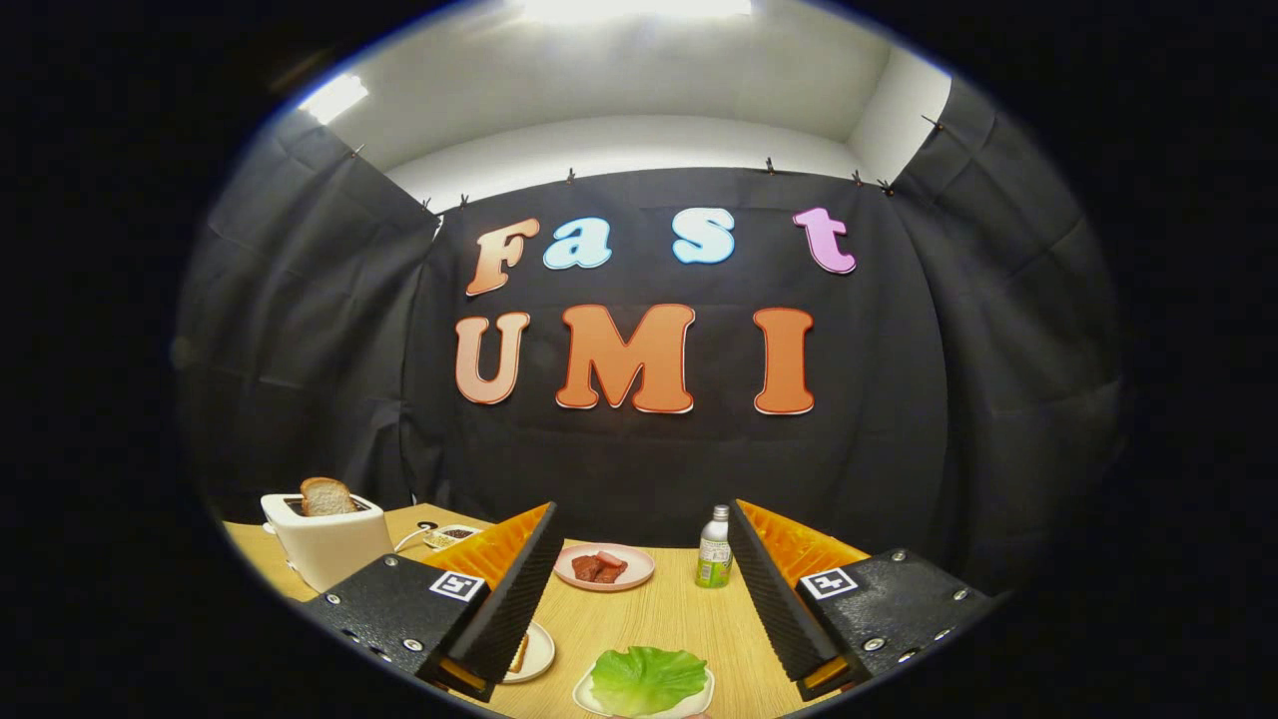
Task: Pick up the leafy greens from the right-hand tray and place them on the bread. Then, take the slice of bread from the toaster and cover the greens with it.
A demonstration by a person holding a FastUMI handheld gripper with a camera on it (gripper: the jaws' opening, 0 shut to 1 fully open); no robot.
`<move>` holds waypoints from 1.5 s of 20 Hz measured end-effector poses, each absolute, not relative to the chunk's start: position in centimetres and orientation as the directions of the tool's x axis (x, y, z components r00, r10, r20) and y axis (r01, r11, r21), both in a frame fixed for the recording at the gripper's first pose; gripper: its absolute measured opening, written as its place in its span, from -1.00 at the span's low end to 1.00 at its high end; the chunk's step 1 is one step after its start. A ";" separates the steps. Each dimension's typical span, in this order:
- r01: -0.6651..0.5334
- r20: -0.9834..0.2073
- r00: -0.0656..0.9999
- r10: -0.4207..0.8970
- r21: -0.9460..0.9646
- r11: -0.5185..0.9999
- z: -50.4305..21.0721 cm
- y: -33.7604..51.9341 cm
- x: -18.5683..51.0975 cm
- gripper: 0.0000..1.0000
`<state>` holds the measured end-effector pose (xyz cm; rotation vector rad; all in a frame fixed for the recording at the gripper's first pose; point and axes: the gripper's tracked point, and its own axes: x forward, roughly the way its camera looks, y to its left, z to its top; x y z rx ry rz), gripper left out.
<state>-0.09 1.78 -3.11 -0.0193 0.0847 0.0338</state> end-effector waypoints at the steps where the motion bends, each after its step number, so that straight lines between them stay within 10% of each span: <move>1: -0.036 -0.092 0.995 0.035 -0.015 0.999 -3.4 1.9 0.1 0.98; 18: -0.049 -0.360 0.932 0.037 -0.022 0.999 -12.5 1.8 1.8 0.98; 30: -0.023 -0.777 0.623 0.089 0.095 0.995 -24.1 1.9 0.3 0.98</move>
